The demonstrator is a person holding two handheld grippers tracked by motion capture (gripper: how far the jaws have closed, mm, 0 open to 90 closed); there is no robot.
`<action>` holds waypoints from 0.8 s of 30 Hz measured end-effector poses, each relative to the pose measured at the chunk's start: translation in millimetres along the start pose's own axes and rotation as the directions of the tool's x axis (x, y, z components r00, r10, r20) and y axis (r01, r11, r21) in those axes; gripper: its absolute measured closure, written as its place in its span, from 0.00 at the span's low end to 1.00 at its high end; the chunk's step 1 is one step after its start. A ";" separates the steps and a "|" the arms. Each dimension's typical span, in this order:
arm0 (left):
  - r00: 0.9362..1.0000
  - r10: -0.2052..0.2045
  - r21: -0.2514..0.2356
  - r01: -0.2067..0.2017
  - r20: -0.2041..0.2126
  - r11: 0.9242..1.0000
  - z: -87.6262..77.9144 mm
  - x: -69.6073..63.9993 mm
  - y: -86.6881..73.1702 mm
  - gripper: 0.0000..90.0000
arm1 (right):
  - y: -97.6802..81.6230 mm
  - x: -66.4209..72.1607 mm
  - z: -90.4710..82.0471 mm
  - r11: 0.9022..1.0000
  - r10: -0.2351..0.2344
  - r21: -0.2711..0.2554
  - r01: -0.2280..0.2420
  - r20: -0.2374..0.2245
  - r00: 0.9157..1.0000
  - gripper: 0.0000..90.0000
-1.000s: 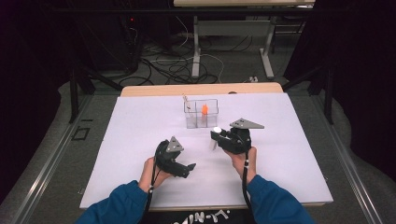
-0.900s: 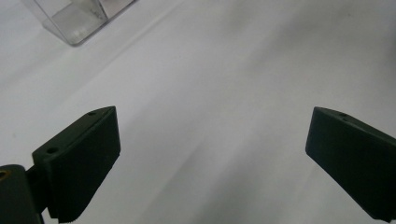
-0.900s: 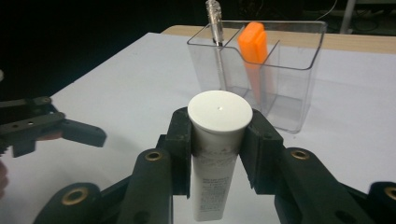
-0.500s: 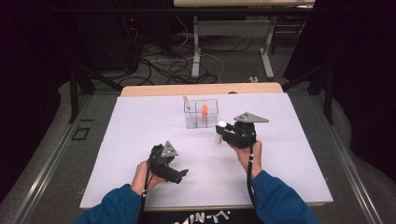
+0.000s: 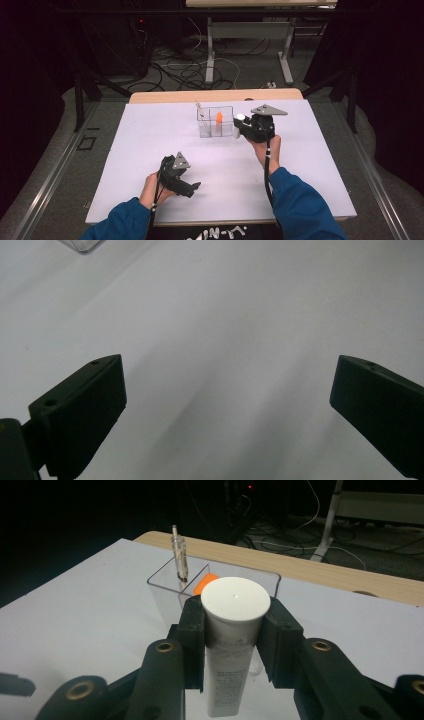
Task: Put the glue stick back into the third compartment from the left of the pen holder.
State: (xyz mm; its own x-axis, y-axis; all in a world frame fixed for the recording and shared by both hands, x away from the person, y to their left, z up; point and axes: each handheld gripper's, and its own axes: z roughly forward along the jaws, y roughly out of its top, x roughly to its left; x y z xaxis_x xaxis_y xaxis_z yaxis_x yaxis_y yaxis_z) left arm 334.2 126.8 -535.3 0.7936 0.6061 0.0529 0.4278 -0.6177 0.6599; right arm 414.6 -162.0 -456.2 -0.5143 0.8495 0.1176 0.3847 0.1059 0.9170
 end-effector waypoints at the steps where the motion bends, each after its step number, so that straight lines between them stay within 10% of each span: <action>1: 1.000 0.003 0.006 -0.003 0.006 1.000 -0.4 0.2 0.3 0.02 | 1.6 -0.8 2.0 1.000 0.002 0.000 -0.002 0.004 1.000 0.74; 24: 1.000 0.012 -0.009 -0.013 -0.012 1.000 0.2 0.0 1.5 0.02 | 28.0 0.8 51.3 0.998 -0.012 -0.067 0.017 0.079 0.997 0.74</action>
State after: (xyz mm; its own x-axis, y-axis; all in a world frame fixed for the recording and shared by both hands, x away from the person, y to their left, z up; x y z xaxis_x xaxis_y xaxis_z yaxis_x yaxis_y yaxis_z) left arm 334.9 125.8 -534.5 0.7934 0.6046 0.0705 0.4138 -0.6207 0.6659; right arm 464.3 -131.8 -449.9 -0.4566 0.8864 0.0759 0.3232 0.0857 0.9424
